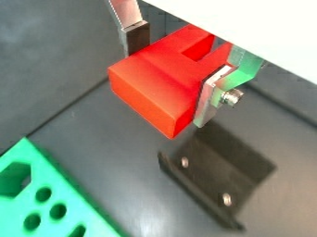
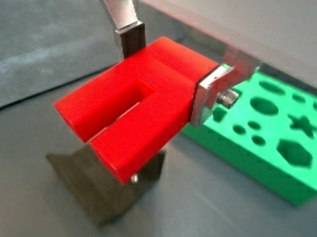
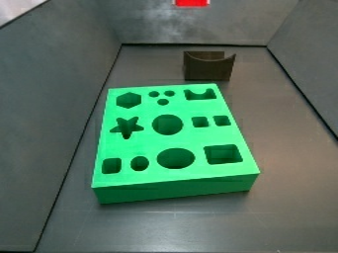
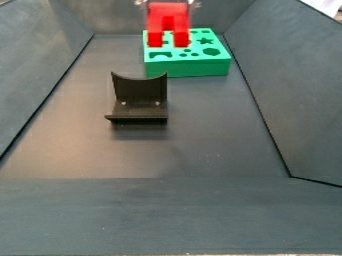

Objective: Pick up the double-square object. Move up. Place the double-square object on the fixture. Regrasp the double-square object. Move to above the board. Insert the double-square object.
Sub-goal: Place the double-square object on the fixture.

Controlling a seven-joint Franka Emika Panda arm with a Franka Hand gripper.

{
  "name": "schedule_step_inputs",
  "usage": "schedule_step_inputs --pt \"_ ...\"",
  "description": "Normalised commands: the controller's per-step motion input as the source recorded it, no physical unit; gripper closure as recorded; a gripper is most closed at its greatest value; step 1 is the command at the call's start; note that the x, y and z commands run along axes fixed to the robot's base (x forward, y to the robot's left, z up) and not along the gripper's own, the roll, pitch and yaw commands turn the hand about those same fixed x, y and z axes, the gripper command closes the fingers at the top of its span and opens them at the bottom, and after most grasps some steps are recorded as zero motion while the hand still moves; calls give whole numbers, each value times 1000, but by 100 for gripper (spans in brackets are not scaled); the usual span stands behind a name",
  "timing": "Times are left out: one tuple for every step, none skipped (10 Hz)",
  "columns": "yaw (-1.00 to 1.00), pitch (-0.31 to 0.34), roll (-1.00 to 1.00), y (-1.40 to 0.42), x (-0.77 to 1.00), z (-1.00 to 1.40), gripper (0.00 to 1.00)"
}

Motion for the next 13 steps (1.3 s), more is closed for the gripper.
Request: schedule_step_inputs --pt "-47 -5 -1000 74 865 -74 100" --pt "-49 21 -1000 65 730 -36 100" --pt "-56 40 -1000 54 571 -24 100" --pt "-62 49 -1000 49 494 -24 100" --pt "-75 69 -969 46 340 -12 100" --pt "-75 73 -787 47 228 -7 100" --pt "-79 68 -543 44 87 -6 100" --pt "-79 47 -418 41 50 0 100" --pt "-77 14 -243 18 31 8 100" --pt "-27 226 -1000 129 116 -1000 100" --pt "-47 231 -1000 138 123 -1000 100" --pt "-78 251 -1000 140 132 -1000 100" --pt "-143 233 -752 134 149 -1000 100"
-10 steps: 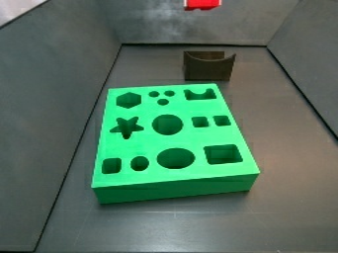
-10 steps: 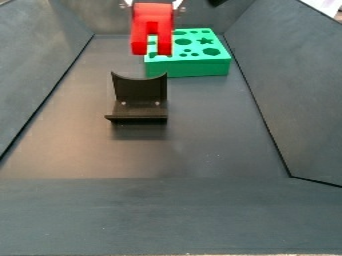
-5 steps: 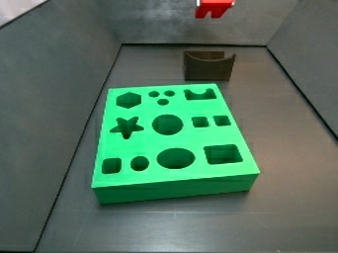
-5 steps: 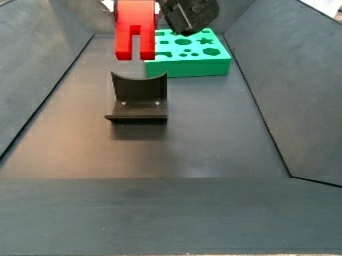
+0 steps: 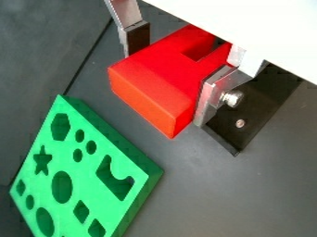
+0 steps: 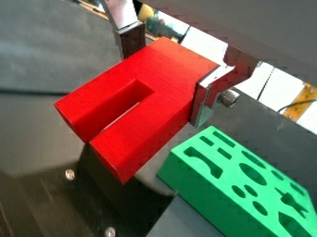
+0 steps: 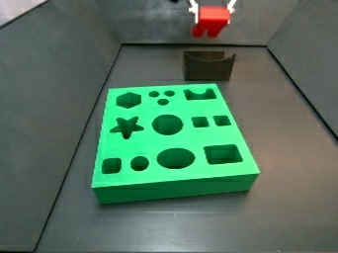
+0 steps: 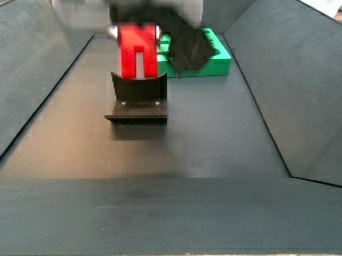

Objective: Pick up the double-square object. Move up. Place the double-square object on the fixture. Regrasp the double-square object. Move to above the board. Insert the double-square object.
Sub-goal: Place the double-square object on the fixture.

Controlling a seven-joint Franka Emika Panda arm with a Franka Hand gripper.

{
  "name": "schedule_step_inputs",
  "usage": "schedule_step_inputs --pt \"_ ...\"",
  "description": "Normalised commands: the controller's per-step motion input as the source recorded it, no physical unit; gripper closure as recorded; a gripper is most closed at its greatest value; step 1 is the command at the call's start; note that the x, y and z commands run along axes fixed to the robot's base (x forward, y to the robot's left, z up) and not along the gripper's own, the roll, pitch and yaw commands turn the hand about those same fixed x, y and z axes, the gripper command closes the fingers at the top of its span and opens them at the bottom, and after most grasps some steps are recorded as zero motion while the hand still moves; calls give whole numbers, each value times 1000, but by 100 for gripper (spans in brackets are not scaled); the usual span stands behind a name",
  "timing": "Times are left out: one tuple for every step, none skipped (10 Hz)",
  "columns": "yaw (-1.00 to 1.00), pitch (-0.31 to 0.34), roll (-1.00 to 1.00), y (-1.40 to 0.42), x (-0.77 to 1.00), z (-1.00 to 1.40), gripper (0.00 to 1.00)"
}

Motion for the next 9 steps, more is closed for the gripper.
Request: schedule_step_inputs --pt "-168 205 -638 136 153 -1000 100" --pt "-203 142 -397 140 161 -1000 100" --pt "-210 109 -293 137 169 -1000 100" --pt "-204 45 -169 123 156 -876 100" --pt "-196 29 -141 109 137 -723 100" --pt "-168 5 -101 76 107 -438 100" --pt "-134 -13 -68 68 81 -241 100" --pt "-111 -23 -57 64 73 -245 100" --pt "-92 -23 -57 62 73 -244 100"
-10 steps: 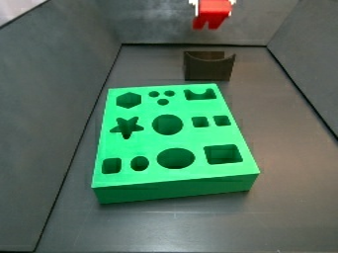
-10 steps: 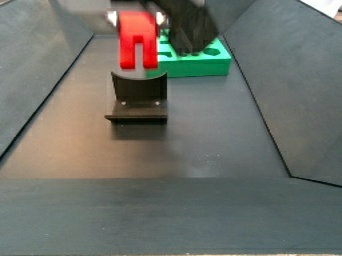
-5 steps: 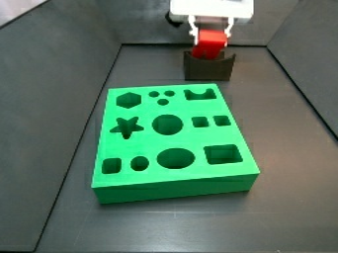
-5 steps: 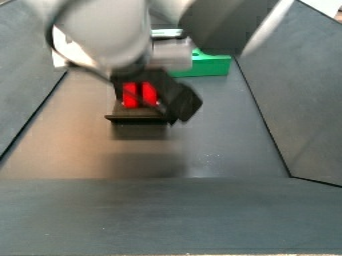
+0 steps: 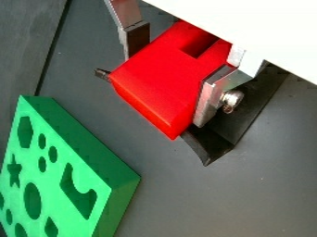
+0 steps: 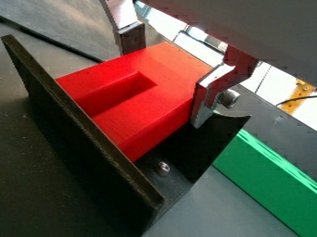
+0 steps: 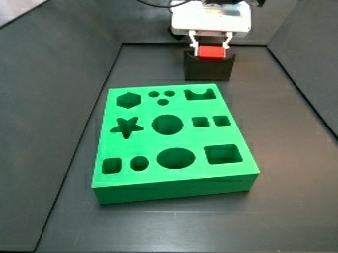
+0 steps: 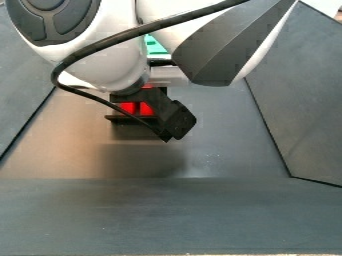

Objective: Pick up the double-square object. Move up. Place the double-square object on the fixture. Regrasp the double-square object. Move to above the board. Insert the double-square object.
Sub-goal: Place the double-square object on the fixture, then regrasp the double-square object.

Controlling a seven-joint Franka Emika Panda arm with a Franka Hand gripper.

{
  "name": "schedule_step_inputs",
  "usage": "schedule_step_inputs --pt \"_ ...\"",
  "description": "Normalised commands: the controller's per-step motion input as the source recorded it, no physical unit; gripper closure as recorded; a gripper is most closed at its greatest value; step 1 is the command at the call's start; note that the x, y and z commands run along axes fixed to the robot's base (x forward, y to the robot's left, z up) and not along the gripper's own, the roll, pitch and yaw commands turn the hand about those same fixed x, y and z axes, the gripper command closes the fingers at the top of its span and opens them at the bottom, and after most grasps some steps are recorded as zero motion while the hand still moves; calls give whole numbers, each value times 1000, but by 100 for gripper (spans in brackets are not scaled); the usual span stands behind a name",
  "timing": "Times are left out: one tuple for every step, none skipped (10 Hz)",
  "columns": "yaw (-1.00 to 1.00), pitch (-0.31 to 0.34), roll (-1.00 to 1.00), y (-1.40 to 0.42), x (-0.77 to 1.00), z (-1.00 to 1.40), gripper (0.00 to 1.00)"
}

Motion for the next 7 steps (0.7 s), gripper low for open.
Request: schedule_step_inputs --pt "-73 -23 -57 60 73 -242 100" --pt "-65 -22 -58 60 72 -242 100" --pt "0 0 0 -500 0 -167 100" --pt "0 0 0 0 0 0 0" --pt "-39 -19 46 0 0 1000 0" --pt "-29 -13 47 2 -11 1000 0" --pt "-19 -12 50 3 -21 1000 0"
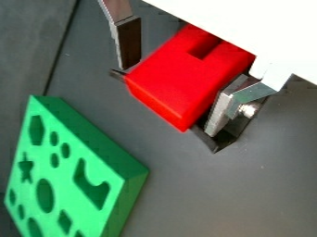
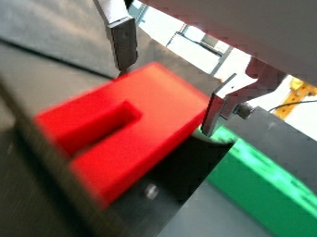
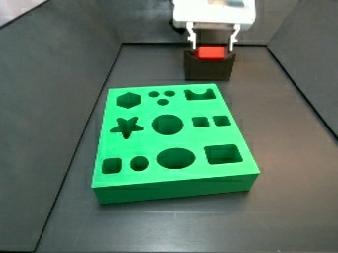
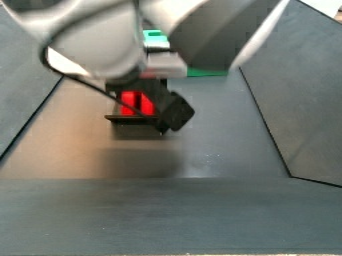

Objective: Pick up the double-square object. Move up. Place the double-square object on the fixture. Regrasp the double-square object. Move to above the board. Insert the double-square object.
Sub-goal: Regrasp the double-square object.

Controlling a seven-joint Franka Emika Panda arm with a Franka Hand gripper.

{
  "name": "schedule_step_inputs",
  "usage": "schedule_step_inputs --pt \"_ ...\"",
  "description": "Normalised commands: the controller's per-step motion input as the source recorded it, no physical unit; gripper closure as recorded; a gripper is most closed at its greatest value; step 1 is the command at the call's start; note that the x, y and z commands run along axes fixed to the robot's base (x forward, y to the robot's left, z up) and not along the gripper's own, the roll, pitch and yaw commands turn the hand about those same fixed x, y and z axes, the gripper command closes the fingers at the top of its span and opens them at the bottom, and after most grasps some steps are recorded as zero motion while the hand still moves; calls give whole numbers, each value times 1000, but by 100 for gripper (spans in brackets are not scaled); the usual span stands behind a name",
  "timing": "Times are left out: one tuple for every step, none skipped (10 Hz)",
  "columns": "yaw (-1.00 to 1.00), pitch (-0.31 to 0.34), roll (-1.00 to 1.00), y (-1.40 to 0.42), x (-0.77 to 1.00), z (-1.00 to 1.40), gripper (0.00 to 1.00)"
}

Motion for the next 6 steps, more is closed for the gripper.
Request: schedule_step_inputs --pt "-4 -14 48 5 -34 1000 0" --pt "3 -10 43 6 -40 1000 0" --pt "15 0 32 10 -40 858 0" --pt "16 7 26 10 -40 732 0" --pt "17 13 25 10 -37 470 0" --pt "14 17 26 10 -34 275 0"
